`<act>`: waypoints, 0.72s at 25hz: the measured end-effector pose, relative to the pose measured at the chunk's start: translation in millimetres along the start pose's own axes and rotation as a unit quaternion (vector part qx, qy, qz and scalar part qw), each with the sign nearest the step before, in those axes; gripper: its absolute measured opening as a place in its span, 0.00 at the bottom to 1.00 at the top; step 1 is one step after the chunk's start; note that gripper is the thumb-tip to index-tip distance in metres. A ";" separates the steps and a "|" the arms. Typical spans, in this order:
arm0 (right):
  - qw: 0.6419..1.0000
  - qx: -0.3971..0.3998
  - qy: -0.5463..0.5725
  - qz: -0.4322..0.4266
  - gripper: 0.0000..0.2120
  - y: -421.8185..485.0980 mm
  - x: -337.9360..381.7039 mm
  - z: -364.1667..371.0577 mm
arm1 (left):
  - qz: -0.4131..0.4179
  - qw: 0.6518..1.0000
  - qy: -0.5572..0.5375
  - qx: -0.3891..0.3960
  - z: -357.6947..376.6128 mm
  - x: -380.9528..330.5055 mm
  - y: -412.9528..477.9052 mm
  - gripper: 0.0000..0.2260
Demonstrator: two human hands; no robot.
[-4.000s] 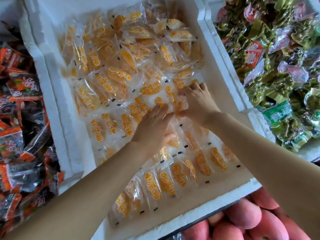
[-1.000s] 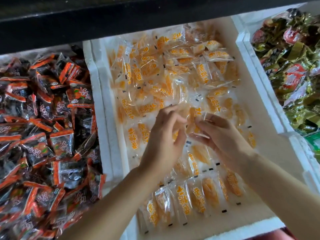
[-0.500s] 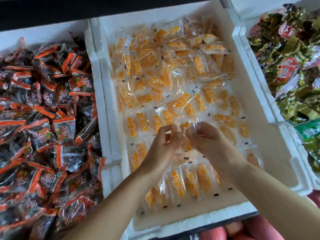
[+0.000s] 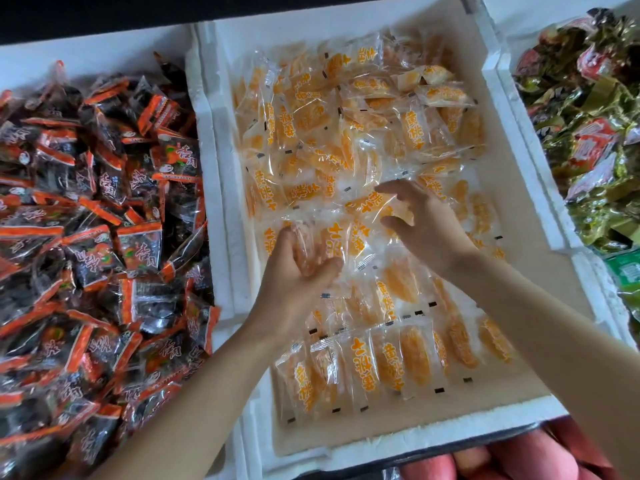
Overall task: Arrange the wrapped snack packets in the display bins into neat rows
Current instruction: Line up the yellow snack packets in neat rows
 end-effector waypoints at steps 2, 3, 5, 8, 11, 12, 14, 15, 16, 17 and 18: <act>0.985 0.060 -0.119 -0.109 0.26 23.9 -9.9 16.6 | 0.002 1.000 0.001 -0.018 -6.0 0.7 5.1 0.16; 0.974 0.085 -0.157 -0.137 0.27 33.4 -14.0 23.3 | 0.005 1.000 0.004 -0.024 -8.4 1.4 7.3 0.16; 0.959 0.091 -0.204 -0.174 0.26 47.3 -17.3 29.6 | 0.007 1.000 0.001 -0.027 -11.5 2.8 9.6 0.16; 0.940 0.075 -0.255 -0.214 0.25 57.3 -10.7 29.8 | 0.008 1.000 -0.005 -0.022 -13.8 2.7 10.3 0.17; 0.954 0.040 -0.234 -0.185 0.23 50.4 1.2 21.0 | 0.007 0.999 -0.013 -0.029 -15.0 3.0 10.6 0.17; 0.966 0.011 -0.201 -0.159 0.22 42.7 4.8 14.2 | 0.004 1.000 -0.011 -0.028 -14.8 3.8 10.2 0.17; 0.985 -0.054 -0.129 -0.103 0.22 19.9 8.9 -4.1 | 0.007 1.000 -0.008 -0.026 -15.4 5.1 7.0 0.16; 0.989 -0.075 -0.102 -0.071 0.22 5.8 7.8 -15.2 | 0.013 1.000 -0.002 -0.021 -14.5 5.3 4.5 0.16; 0.992 -0.084 -0.084 -0.035 0.22 -9.5 4.8 -25.8 | 0.015 1.000 0.006 -0.015 -13.0 5.5 1.5 0.16; 0.994 -0.081 -0.070 0.005 0.23 -25.9 -0.3 -35.2 | 0.013 1.000 0.016 -0.008 -11.3 7.0 -1.5 0.18; 0.995 -0.069 -0.061 0.047 0.25 -42.4 -7.0 -43.0 | 0.010 1.000 0.024 -0.001 -8.6 7.5 -5.0 0.20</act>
Point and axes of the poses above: each hand's wrist, its own y-axis towards the middle knuckle, its own z-axis out of the palm, x = y × z, the point moved 2 cm from there along y, towards the middle knuckle, and after that the axes turned 10 degrees about -x, right-handed, at the moved point
